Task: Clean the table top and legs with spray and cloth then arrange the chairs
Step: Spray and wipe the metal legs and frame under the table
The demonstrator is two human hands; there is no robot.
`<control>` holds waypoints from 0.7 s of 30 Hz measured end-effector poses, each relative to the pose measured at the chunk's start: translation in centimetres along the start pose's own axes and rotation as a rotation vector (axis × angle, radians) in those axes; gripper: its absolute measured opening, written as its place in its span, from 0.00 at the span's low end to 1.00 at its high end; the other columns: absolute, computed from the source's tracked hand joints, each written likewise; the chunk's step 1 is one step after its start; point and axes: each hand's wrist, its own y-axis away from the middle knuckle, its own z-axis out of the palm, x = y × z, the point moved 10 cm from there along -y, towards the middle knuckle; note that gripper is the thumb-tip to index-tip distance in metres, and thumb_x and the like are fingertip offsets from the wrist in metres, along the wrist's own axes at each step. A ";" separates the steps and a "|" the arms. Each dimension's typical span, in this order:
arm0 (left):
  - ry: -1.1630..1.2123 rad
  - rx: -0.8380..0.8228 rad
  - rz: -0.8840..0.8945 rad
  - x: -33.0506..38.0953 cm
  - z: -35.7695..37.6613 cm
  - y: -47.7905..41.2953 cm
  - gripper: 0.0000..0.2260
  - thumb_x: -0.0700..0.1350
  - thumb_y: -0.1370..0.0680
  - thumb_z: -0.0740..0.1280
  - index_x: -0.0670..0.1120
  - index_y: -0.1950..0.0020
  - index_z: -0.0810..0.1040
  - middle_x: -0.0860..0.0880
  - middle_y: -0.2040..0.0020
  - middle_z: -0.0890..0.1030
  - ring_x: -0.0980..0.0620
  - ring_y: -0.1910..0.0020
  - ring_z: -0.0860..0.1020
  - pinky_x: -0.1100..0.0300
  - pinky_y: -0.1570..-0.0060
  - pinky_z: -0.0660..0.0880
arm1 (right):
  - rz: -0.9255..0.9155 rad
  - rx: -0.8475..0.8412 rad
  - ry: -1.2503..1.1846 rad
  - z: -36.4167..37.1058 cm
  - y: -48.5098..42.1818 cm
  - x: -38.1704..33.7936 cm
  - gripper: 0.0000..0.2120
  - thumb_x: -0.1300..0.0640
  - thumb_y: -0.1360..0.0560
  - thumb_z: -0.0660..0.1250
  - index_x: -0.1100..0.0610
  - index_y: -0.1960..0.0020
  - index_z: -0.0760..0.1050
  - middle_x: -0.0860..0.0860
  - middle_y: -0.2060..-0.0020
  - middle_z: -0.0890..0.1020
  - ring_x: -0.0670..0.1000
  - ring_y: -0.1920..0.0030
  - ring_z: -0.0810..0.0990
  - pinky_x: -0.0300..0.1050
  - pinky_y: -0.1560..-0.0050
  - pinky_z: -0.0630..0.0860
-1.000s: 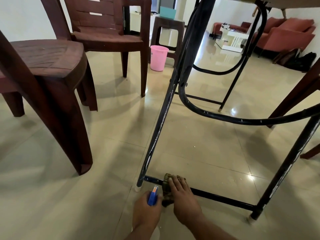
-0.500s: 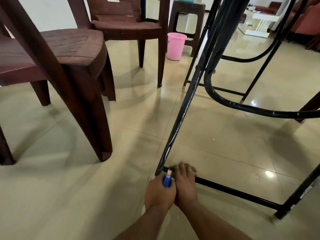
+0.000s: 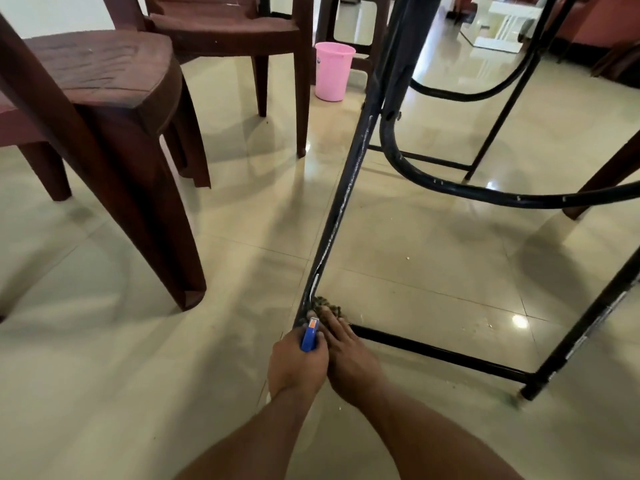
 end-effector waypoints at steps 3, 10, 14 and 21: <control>-0.011 -0.012 0.039 0.9 0.5 0.2 0.11 0.51 0.21 0.68 0.51 0.63 0.78 0.51 0.68 0.79 0.53 0.68 0.78 0.53 0.62 0.80 | 0.174 -0.153 0.021 0.4 2.7 4.0 0.39 0.60 0.19 0.58 0.49 0.21 0.33 0.49 0.25 0.30 0.54 0.25 0.29 0.52 0.23 0.34; -0.047 -0.120 0.051 2.0 4.8 2.8 0.14 0.51 0.23 0.68 0.49 0.66 0.73 0.51 0.72 0.73 0.51 0.72 0.71 0.52 0.64 0.76 | 0.726 -0.193 0.126 -0.1 17.3 16.9 0.45 0.58 0.25 0.69 0.62 0.20 0.44 0.63 0.21 0.42 0.66 0.22 0.46 0.60 0.25 0.57; 0.019 -0.179 0.102 4.2 7.8 4.8 0.15 0.49 0.22 0.69 0.51 0.68 0.71 0.53 0.73 0.71 0.54 0.74 0.68 0.59 0.69 0.69 | 1.012 -0.408 0.048 0.8 26.3 22.2 0.40 0.51 0.17 0.55 0.60 0.23 0.27 0.60 0.26 0.26 0.67 0.23 0.34 0.61 0.21 0.48; 0.008 -0.324 0.170 4.8 12.6 7.3 0.13 0.50 0.23 0.70 0.50 0.66 0.73 0.53 0.73 0.72 0.52 0.73 0.68 0.56 0.68 0.70 | 1.257 0.133 -0.540 -0.9 25.7 22.3 0.35 0.67 0.25 0.60 0.57 0.20 0.54 0.59 0.20 0.52 0.63 0.24 0.61 0.57 0.26 0.62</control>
